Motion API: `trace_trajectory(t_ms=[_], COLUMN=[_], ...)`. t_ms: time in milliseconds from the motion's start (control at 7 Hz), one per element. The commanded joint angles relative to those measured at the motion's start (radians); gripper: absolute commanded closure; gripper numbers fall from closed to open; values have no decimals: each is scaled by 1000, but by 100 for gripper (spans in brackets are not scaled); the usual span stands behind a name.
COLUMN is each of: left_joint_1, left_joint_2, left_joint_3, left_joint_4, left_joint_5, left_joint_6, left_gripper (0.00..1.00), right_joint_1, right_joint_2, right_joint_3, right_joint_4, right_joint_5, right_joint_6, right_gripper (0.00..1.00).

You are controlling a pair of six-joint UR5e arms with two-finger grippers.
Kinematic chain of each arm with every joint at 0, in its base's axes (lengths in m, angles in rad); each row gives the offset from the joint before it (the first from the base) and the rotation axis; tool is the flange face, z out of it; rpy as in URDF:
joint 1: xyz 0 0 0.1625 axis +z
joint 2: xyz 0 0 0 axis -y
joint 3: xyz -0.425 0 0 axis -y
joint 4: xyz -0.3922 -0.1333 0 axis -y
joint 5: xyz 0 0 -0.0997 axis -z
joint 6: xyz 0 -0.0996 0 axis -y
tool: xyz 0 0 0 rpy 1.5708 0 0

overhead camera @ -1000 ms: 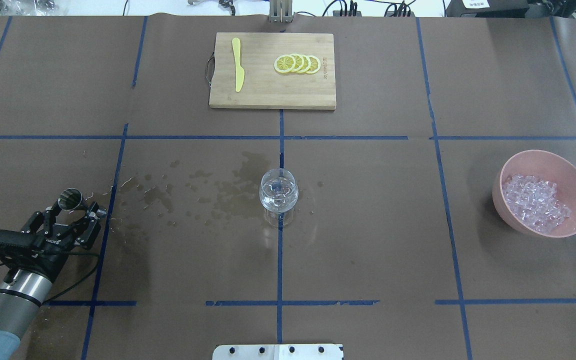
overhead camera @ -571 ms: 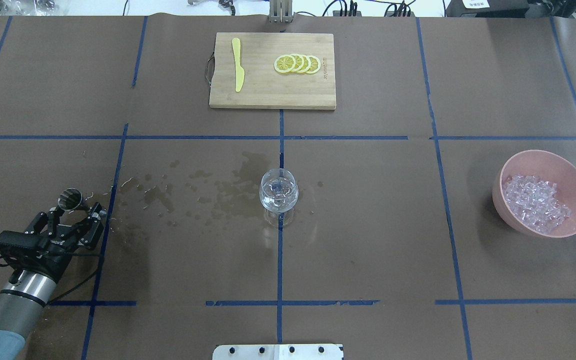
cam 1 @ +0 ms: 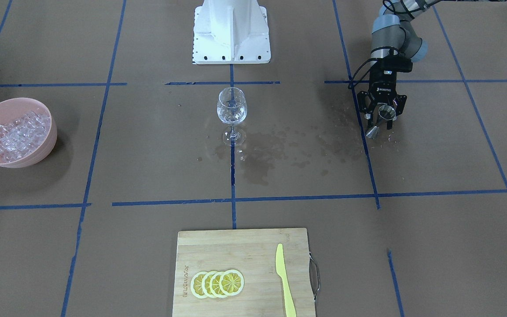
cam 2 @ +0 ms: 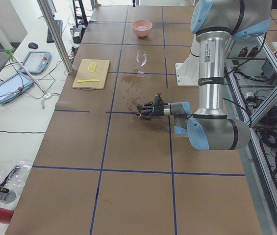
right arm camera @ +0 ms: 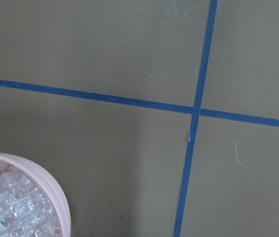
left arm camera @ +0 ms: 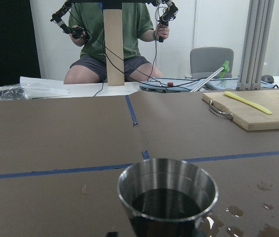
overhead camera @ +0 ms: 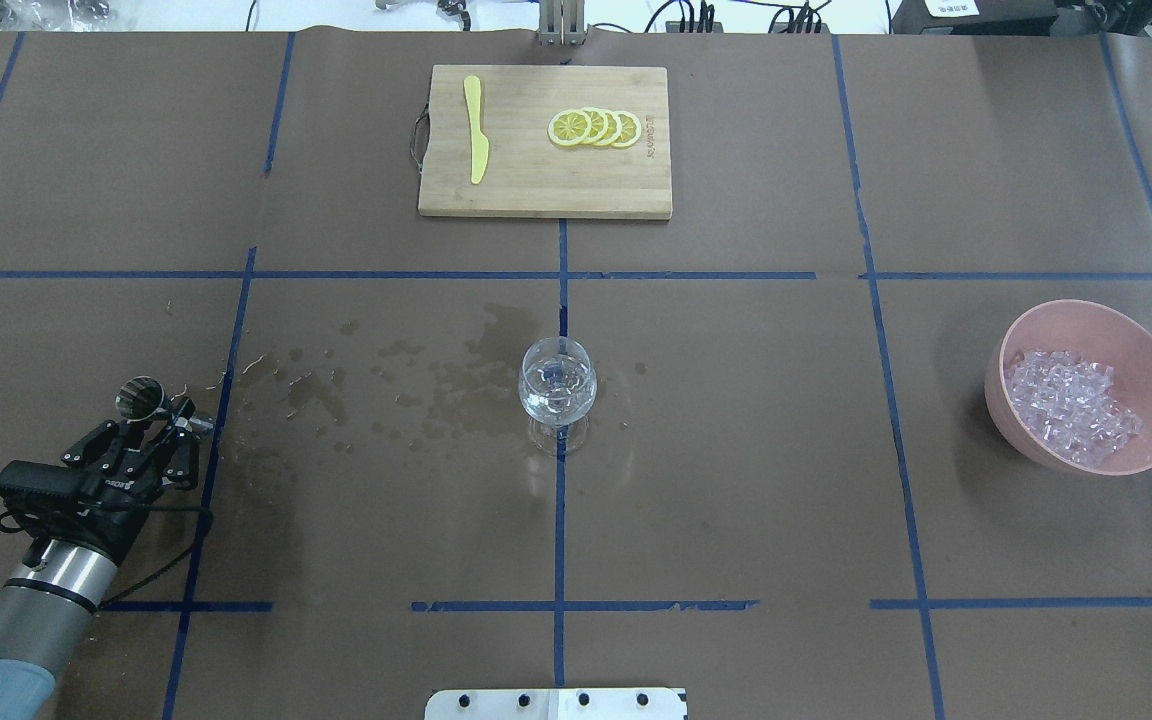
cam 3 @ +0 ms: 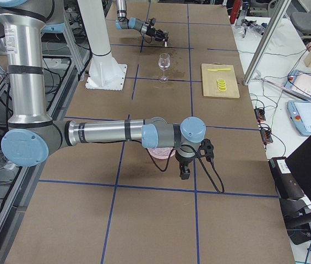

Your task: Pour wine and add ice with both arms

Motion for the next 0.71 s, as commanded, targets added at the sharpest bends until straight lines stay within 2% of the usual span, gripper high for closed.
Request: trace_trajectory(t_ms=[0, 143, 571], left_joint_1=[0, -2, 0], left_joint_2=[7, 10, -2], left_joint_3=[-6, -17, -132], left_joint_4=[-2, -2, -37], left_joint_5=[-2, -2, -3], left_joint_6=[2, 56, 182], left_gripper=[100, 100, 100], right_joint_1=[0, 0, 0], right_joint_2=[0, 0, 6], right_joint_3=[0, 0, 11], right_joint_4=[0, 0, 2], right_joint_5=[1, 1, 1], right_joint_6=[0, 0, 0], right_gripper=[0, 0, 0])
